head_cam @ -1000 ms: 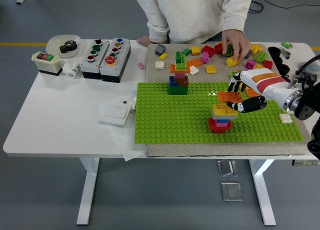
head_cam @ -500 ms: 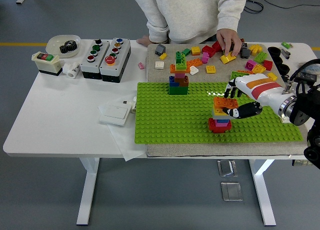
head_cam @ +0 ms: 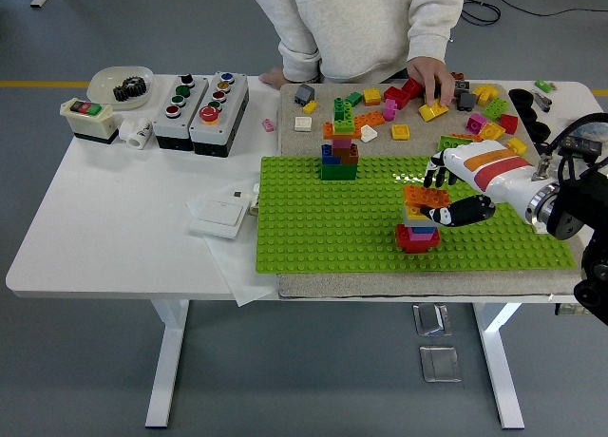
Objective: Pick up the brick,pile it on top of brick,press brick,pick up the brick,pile it on top of brick,press brick
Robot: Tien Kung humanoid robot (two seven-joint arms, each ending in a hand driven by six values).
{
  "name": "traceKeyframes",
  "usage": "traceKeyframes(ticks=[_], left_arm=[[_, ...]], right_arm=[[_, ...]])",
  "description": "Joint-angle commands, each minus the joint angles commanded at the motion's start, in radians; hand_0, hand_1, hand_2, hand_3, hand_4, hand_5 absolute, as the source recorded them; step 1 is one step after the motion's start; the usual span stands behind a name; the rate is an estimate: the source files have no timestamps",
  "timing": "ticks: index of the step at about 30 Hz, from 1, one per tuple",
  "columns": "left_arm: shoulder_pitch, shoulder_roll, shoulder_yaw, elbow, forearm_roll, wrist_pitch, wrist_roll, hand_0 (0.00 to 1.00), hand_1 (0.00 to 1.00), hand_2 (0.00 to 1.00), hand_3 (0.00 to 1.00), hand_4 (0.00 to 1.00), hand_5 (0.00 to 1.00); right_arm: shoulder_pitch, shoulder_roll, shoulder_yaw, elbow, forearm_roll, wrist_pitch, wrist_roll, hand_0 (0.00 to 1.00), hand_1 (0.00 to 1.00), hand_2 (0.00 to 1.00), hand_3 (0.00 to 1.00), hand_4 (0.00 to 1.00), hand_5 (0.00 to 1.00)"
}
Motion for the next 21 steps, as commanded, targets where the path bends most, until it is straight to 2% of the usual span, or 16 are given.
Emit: traceKeyframes(ticks=[21], left_arm=[[0.001,0.001,0.008,0.000,-0.005,-0.001,0.002,0.788,0.732,0.636,0.558,0.581,0.602]], right_arm=[[0.016,0.002,-0.030,-0.040,-0.050,-0.009,0.080,0.571,0.511,0.543,0.497,0.748,0.368]])
